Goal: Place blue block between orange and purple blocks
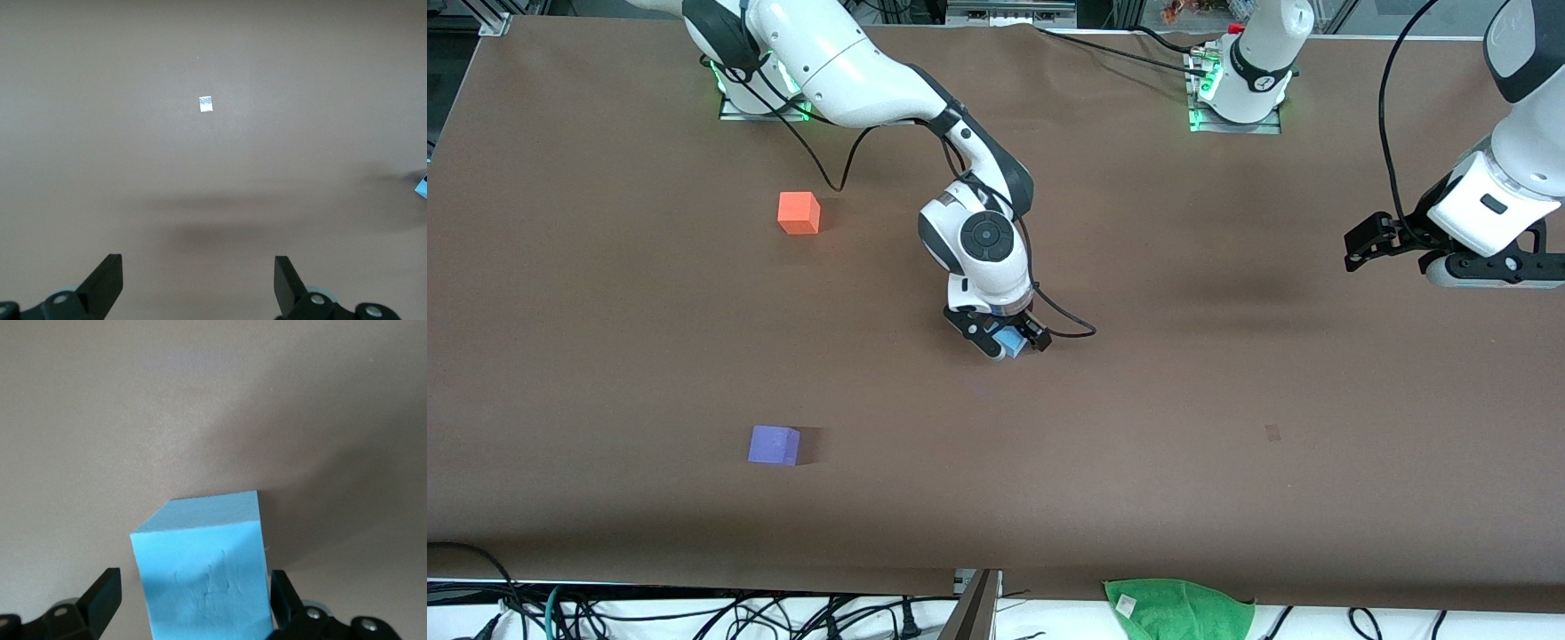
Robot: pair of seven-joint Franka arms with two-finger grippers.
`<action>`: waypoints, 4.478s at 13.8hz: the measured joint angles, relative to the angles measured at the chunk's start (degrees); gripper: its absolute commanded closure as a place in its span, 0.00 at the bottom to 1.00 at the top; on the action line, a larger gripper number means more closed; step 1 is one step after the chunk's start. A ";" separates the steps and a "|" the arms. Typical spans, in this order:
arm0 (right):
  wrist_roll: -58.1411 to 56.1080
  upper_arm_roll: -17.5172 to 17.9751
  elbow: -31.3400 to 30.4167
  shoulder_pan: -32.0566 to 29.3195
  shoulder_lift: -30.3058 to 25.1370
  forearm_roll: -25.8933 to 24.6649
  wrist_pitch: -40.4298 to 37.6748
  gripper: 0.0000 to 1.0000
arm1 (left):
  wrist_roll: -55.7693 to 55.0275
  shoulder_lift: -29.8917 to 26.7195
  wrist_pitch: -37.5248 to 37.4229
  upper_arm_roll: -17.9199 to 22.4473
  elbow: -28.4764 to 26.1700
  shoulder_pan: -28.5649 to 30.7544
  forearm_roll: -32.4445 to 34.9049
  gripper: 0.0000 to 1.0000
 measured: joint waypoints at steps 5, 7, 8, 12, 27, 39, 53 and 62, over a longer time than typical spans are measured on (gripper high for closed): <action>-1.49 -0.91 0.41 -0.72 -0.06 -0.01 -1.60 0.10 | 0.00 0.01 0.00 -0.02 0.00 -0.13 0.00 0.00; -2.05 -0.91 0.41 -0.75 -0.06 -0.01 -1.62 0.57 | 0.00 0.01 0.00 -0.02 0.01 -0.14 0.00 0.00; -2.87 -0.92 0.41 -0.77 -0.05 -0.01 -1.66 0.78 | 0.00 0.01 0.03 -0.02 0.03 -0.14 0.00 0.00; -7.20 -1.08 0.65 -2.05 -0.32 0.00 -3.21 1.00 | 0.00 0.01 0.06 -0.02 0.04 -0.15 0.00 0.00; -74.03 -7.20 -42.23 -22.00 -29.50 0.25 -0.27 1.00 | 0.00 0.01 0.06 -0.04 0.04 -0.51 0.00 0.00; -77.71 -5.82 -55.15 -24.22 -31.86 3.66 13.48 0.16 | 0.01 0.01 0.06 -0.04 0.04 -0.53 0.00 0.00; -75.74 -7.19 -28.57 -24.05 -42.82 3.68 -24.47 0.00 | 0.03 0.01 0.06 -0.04 0.04 -0.53 0.00 0.00; -81.24 -6.61 -25.94 -30.84 -54.13 0.32 -41.55 0.00 | -1.76 0.01 0.03 -0.47 0.04 -1.13 0.00 0.00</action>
